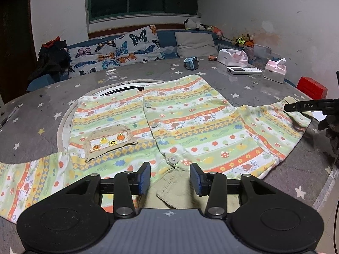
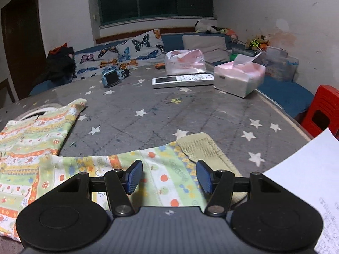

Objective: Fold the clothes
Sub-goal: 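Pull the shirt hem straight with the left gripper, then grasp the khaki sleeve cuff with the right gripper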

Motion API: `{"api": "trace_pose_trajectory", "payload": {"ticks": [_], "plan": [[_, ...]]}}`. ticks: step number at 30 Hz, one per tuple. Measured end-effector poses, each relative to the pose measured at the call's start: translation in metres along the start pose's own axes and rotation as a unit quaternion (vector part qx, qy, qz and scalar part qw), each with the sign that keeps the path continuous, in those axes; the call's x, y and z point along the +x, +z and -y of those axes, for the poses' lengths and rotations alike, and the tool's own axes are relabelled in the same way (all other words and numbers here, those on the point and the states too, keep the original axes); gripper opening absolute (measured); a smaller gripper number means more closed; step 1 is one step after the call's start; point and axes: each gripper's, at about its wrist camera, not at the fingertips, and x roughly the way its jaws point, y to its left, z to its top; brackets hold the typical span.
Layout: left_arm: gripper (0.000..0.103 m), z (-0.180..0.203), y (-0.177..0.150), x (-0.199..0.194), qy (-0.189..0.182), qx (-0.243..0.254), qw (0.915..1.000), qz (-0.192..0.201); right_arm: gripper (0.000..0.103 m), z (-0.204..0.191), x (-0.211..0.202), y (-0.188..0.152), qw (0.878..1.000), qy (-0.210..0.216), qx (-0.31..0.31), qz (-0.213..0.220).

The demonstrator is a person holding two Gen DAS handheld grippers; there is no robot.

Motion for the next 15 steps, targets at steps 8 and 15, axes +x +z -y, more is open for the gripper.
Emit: {"api": "trace_pose_trajectory", "payload": {"ticks": [8, 15], "plan": [[0.057, 0.001, 0.0, -0.001, 0.003, -0.005, 1.0, -0.003, 0.057, 0.021, -0.012, -0.008, 0.999, -0.048, 0.009, 0.009], [0.068, 0.005, 0.0, 0.001, 0.005, -0.01, 0.9999, -0.007, 0.056, 0.032, -0.014, -0.014, 0.998, -0.054, 0.016, 0.008]]}}
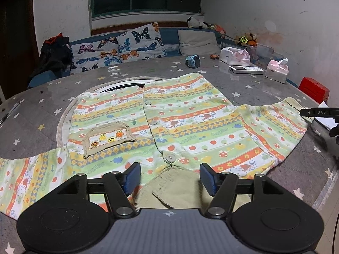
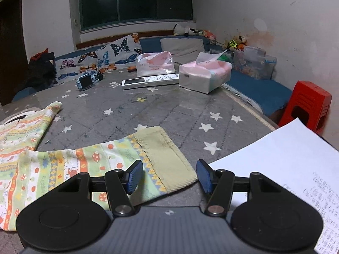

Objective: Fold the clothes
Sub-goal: 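Grasp the khaki sleeve cuff with the right gripper, then fold the held sleeve across the shirt body with the right gripper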

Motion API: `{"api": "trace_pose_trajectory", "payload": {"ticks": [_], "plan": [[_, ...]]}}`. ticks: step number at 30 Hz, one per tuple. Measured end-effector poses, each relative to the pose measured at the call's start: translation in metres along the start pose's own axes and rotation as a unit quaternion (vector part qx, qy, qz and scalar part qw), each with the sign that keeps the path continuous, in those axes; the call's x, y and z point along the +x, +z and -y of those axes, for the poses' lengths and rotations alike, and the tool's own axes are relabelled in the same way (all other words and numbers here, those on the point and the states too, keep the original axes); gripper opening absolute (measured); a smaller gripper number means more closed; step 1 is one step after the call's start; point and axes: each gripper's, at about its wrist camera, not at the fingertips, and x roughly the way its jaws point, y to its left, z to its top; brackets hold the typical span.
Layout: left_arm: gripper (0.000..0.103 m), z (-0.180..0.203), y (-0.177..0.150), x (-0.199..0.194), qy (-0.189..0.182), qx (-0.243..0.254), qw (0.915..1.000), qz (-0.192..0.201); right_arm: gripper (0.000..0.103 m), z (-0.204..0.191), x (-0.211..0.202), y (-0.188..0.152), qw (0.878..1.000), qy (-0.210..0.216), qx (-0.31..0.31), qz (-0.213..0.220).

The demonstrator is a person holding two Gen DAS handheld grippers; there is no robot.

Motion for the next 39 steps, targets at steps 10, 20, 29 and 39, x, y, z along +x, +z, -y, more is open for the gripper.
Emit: {"api": "trace_pose_trajectory", "payload": {"ticks": [10, 20, 29, 39], "plan": [[0.073, -0.001, -0.002, -0.002, 0.006, -0.008, 0.9999, -0.003, 0.043, -0.002, -0.002, -0.005, 1.0, 0.01, 0.001, -0.004], [0.074, -0.001, -0.004, -0.003, 0.007, -0.009, 0.9999, -0.002, 0.012, -0.003, -0.02, 0.008, 0.999, 0.041, 0.031, 0.015], [0.074, -0.011, -0.008, -0.006, 0.013, -0.023, 0.9996, 0.001, 0.01, -0.058, -0.069, 0.045, 0.99, 0.127, -0.018, 0.065], [0.079, -0.033, -0.015, -0.022, 0.019, -0.052, 0.9983, 0.018, 0.01, -0.163, -0.099, 0.067, 0.96, 0.252, -0.089, 0.085]]}}
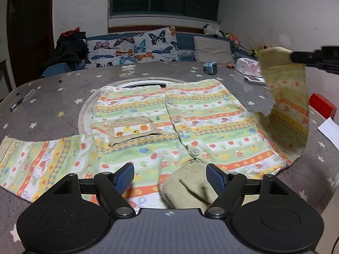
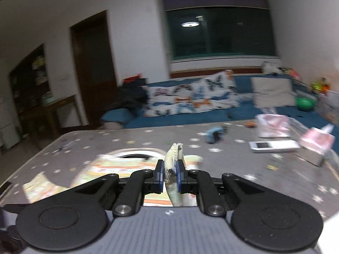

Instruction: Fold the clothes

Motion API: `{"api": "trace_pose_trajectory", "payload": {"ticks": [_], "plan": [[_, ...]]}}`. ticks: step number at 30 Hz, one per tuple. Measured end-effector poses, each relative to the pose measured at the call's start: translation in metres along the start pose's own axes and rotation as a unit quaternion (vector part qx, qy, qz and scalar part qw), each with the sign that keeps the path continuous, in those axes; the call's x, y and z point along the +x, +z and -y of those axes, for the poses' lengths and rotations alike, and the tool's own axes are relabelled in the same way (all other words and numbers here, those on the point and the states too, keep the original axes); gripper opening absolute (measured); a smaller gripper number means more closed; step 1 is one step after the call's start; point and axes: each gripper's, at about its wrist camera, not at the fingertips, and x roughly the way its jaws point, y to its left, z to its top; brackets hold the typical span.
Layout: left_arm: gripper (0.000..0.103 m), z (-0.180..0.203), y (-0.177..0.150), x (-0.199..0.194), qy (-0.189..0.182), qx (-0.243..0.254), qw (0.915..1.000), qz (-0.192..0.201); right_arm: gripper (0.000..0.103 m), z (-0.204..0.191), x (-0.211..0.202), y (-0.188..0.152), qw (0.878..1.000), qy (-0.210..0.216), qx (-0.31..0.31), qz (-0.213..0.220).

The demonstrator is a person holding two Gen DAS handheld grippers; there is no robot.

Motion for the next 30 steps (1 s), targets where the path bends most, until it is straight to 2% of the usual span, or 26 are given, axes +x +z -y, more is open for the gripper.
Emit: {"api": "trace_pose_trajectory", "payload": {"ticks": [5, 12, 16, 18, 21, 24, 28, 30], "plan": [[0.081, -0.01, -0.004, -0.007, 0.005, -0.011, 0.9999, 0.006, 0.01, -0.049, 0.033, -0.001, 0.998, 0.053, -0.031, -0.022], [0.081, -0.029, -0.01, -0.012, 0.02, -0.035, 0.9992, 0.007, 0.009, -0.105, 0.071, -0.016, 0.992, 0.101, -0.059, -0.053], [0.081, -0.036, -0.011, -0.012, 0.024, -0.046, 0.9986, 0.005, 0.009, -0.127, 0.087, -0.025, 0.989, 0.115, -0.068, -0.063], [0.081, -0.038, -0.011, -0.012, 0.025, -0.048, 0.9985, 0.005, 0.01, -0.133, 0.095, -0.031, 0.986, 0.13, -0.064, -0.079], [0.081, -0.039, -0.011, -0.013, 0.026, -0.05, 0.9984, 0.007, 0.018, -0.139, 0.101, -0.037, 0.984, 0.143, -0.063, -0.09], [0.081, -0.041, -0.009, -0.012, 0.027, -0.052, 0.9982, 0.007, 0.02, -0.139, 0.096, -0.039, 0.982, 0.15, -0.066, -0.091], [0.079, -0.042, -0.005, -0.011, 0.028, -0.056, 0.998, 0.008, 0.033, -0.127, 0.082, -0.037, 0.983, 0.143, -0.067, -0.09], [0.079, -0.042, -0.003, -0.009, 0.026, -0.057, 0.998, 0.01, 0.033, -0.112, 0.073, -0.039, 0.985, 0.124, -0.074, -0.095]]}}
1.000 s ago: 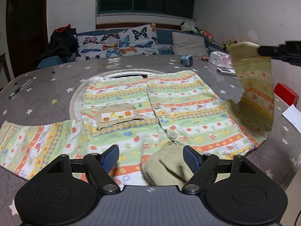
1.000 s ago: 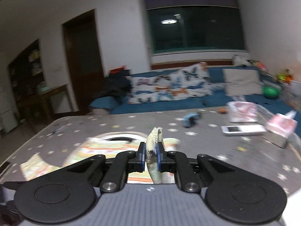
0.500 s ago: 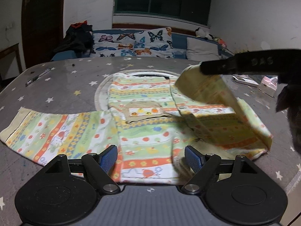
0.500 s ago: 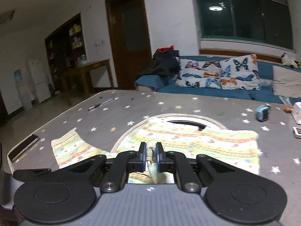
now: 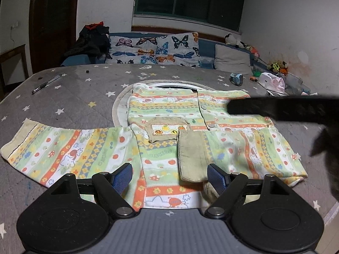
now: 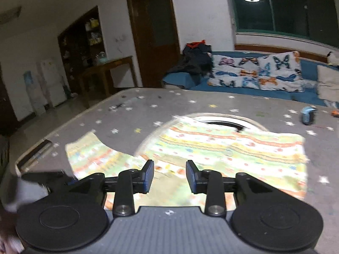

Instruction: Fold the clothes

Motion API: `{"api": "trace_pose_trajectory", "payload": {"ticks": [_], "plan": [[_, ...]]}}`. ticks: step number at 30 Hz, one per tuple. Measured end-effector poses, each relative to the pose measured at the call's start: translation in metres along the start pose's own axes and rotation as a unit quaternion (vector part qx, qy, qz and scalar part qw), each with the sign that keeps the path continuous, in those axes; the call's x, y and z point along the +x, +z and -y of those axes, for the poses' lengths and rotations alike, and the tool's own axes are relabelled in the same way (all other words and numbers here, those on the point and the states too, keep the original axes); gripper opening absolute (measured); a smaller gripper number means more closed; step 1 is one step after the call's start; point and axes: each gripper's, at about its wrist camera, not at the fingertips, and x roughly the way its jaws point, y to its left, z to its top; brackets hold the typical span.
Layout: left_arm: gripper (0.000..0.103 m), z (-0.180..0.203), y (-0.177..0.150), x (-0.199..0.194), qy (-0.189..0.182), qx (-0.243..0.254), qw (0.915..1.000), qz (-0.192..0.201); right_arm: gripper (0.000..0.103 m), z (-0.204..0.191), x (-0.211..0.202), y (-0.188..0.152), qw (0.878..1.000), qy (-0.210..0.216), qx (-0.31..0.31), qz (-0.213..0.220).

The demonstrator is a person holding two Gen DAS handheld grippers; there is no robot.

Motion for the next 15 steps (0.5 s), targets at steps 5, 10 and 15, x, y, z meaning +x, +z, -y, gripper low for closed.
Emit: {"api": "trace_pose_trajectory", "payload": {"ticks": [5, 10, 15], "plan": [[0.079, 0.004, 0.007, 0.005, -0.003, 0.0, 1.0, 0.004, 0.033, 0.037, -0.02, -0.026, 0.998, -0.051, 0.017, -0.035], [0.081, 0.019, 0.01, 0.013, -0.009, 0.018, 0.9998, 0.001, 0.033, 0.064, -0.032, -0.056, 0.994, -0.08, 0.045, -0.064], [0.081, 0.028, 0.011, 0.026, -0.005, 0.034, 0.9994, -0.01, 0.033, 0.074, -0.037, -0.076, 0.992, -0.087, 0.053, -0.075]]}}
